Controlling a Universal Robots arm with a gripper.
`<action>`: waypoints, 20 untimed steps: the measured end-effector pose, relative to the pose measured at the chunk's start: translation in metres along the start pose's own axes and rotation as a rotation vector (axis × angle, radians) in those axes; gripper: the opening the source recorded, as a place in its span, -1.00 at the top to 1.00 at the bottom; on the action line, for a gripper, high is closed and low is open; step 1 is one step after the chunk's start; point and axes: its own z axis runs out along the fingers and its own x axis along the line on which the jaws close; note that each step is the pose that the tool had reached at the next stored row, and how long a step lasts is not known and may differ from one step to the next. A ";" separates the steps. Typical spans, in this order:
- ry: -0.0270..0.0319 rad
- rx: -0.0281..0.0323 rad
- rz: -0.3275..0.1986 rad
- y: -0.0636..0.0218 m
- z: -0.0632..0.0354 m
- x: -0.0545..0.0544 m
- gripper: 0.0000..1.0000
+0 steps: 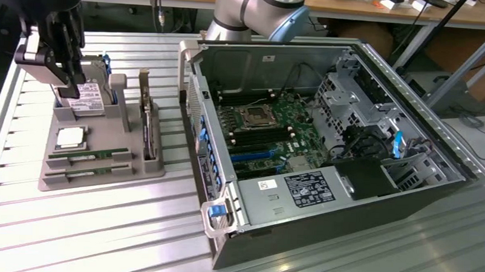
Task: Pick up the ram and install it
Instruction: 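Pick up the ram and move it above insertion slot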
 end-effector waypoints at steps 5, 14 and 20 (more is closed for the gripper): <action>0.0000 0.0000 0.000 0.0000 0.0010 0.000 0.28; -0.0001 0.0000 -0.001 -0.0001 0.0037 0.000 0.28; 0.0000 0.0000 -0.001 -0.0001 0.0058 0.000 0.28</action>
